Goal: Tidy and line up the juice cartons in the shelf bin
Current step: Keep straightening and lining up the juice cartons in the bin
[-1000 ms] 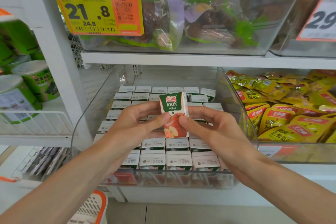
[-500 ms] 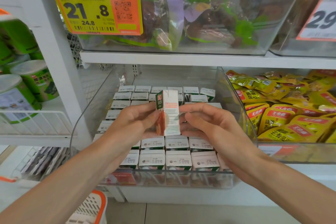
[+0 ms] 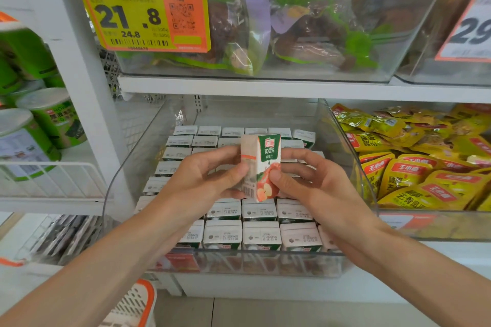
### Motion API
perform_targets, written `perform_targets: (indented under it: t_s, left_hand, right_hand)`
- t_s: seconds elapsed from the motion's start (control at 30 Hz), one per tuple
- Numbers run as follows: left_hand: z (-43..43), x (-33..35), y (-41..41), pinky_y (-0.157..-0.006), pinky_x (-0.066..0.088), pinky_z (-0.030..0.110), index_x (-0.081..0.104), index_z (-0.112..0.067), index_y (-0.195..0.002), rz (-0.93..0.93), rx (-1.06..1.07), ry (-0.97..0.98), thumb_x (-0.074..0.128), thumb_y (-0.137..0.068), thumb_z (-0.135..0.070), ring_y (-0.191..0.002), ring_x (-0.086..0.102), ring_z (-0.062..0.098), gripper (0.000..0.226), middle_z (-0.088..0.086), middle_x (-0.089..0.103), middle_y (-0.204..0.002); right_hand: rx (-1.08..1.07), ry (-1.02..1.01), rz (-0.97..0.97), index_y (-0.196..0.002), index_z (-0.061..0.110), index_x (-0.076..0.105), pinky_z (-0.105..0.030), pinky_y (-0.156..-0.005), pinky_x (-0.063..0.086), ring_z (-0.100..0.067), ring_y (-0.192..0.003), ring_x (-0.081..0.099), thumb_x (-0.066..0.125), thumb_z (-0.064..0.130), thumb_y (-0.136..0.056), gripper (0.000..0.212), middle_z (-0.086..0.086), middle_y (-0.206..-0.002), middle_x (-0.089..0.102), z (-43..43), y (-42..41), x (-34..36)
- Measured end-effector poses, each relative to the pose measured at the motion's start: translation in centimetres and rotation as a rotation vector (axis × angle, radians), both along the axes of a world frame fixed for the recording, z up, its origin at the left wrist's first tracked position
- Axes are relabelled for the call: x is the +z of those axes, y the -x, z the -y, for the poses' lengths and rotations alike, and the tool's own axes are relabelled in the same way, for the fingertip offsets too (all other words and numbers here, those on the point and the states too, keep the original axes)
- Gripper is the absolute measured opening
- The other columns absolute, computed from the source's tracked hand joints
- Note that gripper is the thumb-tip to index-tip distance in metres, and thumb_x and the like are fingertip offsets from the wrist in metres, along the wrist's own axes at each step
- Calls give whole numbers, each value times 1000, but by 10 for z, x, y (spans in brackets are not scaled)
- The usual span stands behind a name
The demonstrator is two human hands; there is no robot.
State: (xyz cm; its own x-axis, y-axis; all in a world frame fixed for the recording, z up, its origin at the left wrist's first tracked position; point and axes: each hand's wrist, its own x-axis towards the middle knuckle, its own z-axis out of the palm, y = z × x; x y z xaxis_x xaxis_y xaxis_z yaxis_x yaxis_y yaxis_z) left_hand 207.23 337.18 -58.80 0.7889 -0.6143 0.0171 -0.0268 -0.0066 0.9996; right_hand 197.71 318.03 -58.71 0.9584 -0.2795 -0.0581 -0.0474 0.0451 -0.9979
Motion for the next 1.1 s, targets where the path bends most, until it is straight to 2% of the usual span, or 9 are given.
perform_targets:
  t_s: [0.07,0.17,0.27,0.4,0.57,0.73,0.87,1.0,1.1]
  left_hand:
    - [0,1,-1,-85,61,23,74,-34,-125,27,42,1,78,-80,-34,-108,75,12,45,-4,77,-117]
    - [0,2,0,-97,57,28,66,-39,-134,69,30,-53,79,-75,-46,-117,69,4,61,-14,74,-125]
    - [1,3,5,-109,47,31,63,-38,-140,72,-73,-114,73,-87,-47,-126,62,-3,55,-22,69,-134]
    - [1,3,6,-98,57,22,67,-38,-136,56,-69,-106,70,-93,-43,-122,65,-2,44,-21,71,-130]
    - [3,1,4,-88,60,21,70,-31,-130,-3,-29,-57,77,-84,-43,-112,73,6,48,-10,78,-118]
    - [3,0,1,-87,62,27,72,-26,-125,-70,12,-10,79,-83,-36,-104,78,18,44,-3,79,-116]
    - [3,-1,1,-81,65,31,73,-25,-120,-83,62,3,84,-78,-27,-97,79,23,43,-5,78,-116]
    - [3,1,5,-82,64,26,73,-32,-124,20,49,-37,85,-83,-18,-107,75,10,45,-13,76,-121]
    - [4,4,6,-84,56,9,70,-43,-116,204,110,-91,90,-77,-13,-111,68,-8,52,-26,74,-115]
  right_hand:
    - [66,-62,-6,-128,14,63,-42,-108,53,-27,-106,78,78,20,-93,38,-9,-112,81,-1,0,2]
    - [147,-20,11,-131,15,60,-27,-98,59,-21,-108,77,81,24,-88,49,-4,-116,80,-3,0,4]
    - [138,39,57,-132,17,64,-21,-95,58,-15,-113,75,80,19,-90,45,0,-122,78,-2,1,3]
    - [83,143,64,-130,25,71,-36,-104,58,-13,-119,71,83,25,-88,44,-2,-128,73,-1,-1,1]
    - [71,139,77,-131,26,70,-29,-102,58,-10,-113,74,82,26,-88,45,3,-119,78,-1,-2,-1]
    - [29,93,112,-122,18,73,-45,-104,57,-19,-113,74,77,21,-93,29,2,-121,77,-2,-2,-4]
    - [108,139,121,-125,22,73,-40,-106,55,-13,-116,73,78,29,-91,36,7,-121,78,-1,-2,-3]
    - [112,209,166,-120,20,75,-35,-103,59,-11,-113,74,83,20,-86,35,8,-118,79,1,-3,-5]
    - [68,290,213,-118,23,78,-33,-102,59,-10,-112,74,89,17,-80,40,10,-115,79,2,-3,-7]
